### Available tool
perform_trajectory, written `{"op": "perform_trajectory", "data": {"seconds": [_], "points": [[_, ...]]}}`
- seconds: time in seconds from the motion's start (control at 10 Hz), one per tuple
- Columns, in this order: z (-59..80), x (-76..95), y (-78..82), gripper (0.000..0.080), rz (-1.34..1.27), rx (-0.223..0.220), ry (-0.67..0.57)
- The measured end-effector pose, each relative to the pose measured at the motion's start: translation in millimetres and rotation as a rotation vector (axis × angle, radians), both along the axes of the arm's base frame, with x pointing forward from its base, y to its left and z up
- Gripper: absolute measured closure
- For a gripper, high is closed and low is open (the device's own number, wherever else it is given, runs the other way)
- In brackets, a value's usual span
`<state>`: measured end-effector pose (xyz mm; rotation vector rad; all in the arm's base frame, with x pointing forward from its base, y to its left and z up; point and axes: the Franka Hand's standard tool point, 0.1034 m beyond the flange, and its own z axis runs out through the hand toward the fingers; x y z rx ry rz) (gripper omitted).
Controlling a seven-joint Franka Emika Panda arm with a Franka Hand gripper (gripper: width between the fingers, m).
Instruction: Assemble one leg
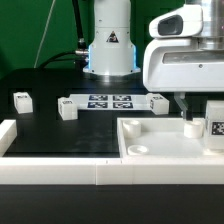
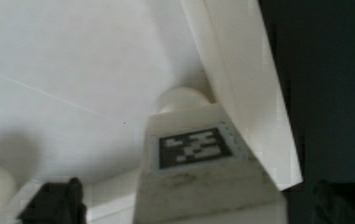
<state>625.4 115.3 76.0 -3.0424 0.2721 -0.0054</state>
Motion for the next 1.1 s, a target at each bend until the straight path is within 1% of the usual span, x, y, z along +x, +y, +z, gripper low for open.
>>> {"op": "perform_trajectory", "data": {"seconds": [0.1, 0.2, 0.3, 0.4, 0.5, 0.8, 1.0, 1.1], "points": [[-0.1, 0.4, 0.9, 0.0151, 0.024, -0.002, -0.006], [0.0, 0.5, 0.3, 0.0268, 0.020, -0.002, -0.006], [0.0, 0.5, 0.2, 0.0415, 0.020, -0.002, -0.006], [-0.1, 0.5, 0.1, 0.0415, 0.020, -0.002, -0.006], [0.0, 0.5, 0.1, 0.0511, 0.020, -0.002, -0.006], [0.0, 0.5, 0.1, 0.0511, -0.007, -0.001, -0.004], [-0.8, 0.0, 0.2, 0.0511, -0.299, 0.003, 0.015], [-0.9, -0.1, 0.2, 0.0511, -0.393, 0.004, 0.021]]}}
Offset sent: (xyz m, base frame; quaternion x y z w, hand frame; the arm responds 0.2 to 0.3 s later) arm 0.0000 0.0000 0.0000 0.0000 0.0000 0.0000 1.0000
